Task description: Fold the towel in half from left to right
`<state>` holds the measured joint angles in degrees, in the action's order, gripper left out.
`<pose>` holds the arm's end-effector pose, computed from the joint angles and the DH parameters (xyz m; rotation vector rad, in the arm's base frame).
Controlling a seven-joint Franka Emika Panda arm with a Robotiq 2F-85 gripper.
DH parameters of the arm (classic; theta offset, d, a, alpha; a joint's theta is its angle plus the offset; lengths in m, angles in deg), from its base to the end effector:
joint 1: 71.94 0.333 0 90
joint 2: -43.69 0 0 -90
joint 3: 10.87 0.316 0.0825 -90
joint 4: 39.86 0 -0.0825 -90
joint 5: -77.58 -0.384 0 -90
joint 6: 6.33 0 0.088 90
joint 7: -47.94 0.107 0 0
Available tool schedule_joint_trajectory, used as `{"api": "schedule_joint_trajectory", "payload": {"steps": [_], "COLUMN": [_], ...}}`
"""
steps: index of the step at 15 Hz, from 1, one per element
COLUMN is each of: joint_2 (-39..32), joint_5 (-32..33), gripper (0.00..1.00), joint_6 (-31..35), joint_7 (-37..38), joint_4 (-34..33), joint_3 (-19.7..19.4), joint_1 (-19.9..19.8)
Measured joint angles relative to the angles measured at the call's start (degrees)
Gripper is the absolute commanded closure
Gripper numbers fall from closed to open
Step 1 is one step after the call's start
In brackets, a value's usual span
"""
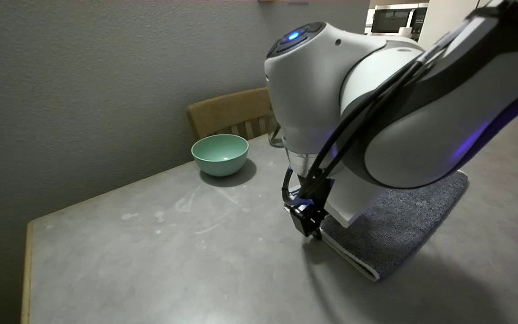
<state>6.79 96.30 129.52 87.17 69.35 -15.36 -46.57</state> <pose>0.5680 0.2134 0.1441 2.8309 -0.0744 -0.0407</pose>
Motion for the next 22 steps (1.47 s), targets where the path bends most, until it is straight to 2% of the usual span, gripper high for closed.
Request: {"api": "schedule_joint_trajectory", "payload": {"steps": [7, 14, 22], "joint_2": [-0.1, -0.2, 0.8], "joint_5": [0.2, -0.2, -11.8], "gripper": [0.98, 0.98, 0.98], "joint_6": [-0.2, -0.7, 6.4], "joint_7": [0.8, -1.0, -24.8], "joint_4": [-0.4, -0.4, -0.4], "joint_3": [-0.1, 0.8, 11.1], "joint_1": [0.5, -0.3, -8.3]}}
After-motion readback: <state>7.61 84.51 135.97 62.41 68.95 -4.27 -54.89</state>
